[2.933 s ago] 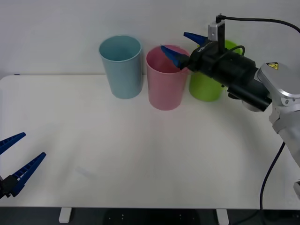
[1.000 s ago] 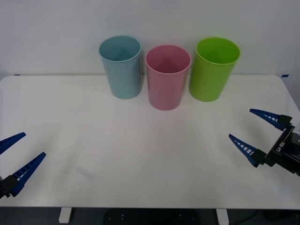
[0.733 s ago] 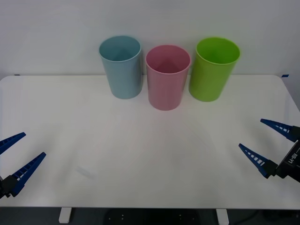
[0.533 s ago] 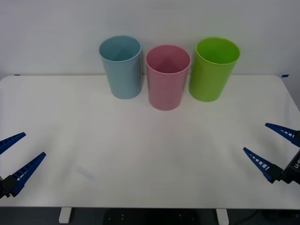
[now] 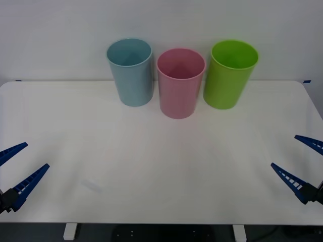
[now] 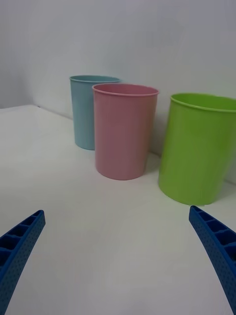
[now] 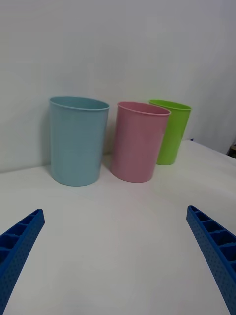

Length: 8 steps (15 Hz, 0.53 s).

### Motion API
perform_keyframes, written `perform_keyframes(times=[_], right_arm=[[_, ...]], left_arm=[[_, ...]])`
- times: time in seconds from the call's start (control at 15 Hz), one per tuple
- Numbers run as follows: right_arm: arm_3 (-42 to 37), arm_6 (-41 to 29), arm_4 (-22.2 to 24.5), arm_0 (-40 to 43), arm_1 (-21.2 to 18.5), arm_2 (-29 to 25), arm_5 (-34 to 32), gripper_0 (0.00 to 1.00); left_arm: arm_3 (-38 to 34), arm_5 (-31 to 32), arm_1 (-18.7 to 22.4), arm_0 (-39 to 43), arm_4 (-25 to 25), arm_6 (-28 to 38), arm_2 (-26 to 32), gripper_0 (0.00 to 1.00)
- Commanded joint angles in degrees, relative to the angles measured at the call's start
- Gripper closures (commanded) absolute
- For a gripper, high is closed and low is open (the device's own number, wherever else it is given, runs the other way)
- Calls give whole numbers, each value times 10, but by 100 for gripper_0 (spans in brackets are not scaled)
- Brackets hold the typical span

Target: Grasp the object on the table and drop it into the matching bin: aluminum can to the light blue bin, PET bottle to the pink bin.

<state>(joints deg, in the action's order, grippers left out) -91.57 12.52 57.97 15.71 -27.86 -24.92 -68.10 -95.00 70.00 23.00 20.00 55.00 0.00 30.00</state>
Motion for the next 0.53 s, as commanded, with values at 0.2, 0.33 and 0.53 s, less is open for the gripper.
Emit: perform_keyframes(times=[0.2,0.33,0.53], right_arm=[[-10,-7,-4,15,0,-2,-12,0],[-10,-8,-3,19,0,-3,-12,0],[-10,-8,-3,19,0,-3,-12,0]], left_arm=[[0,0,0,0,0,0,0,0],[0,0,0,0,0,0,0,0],[0,0,0,0,0,0,0,0]])
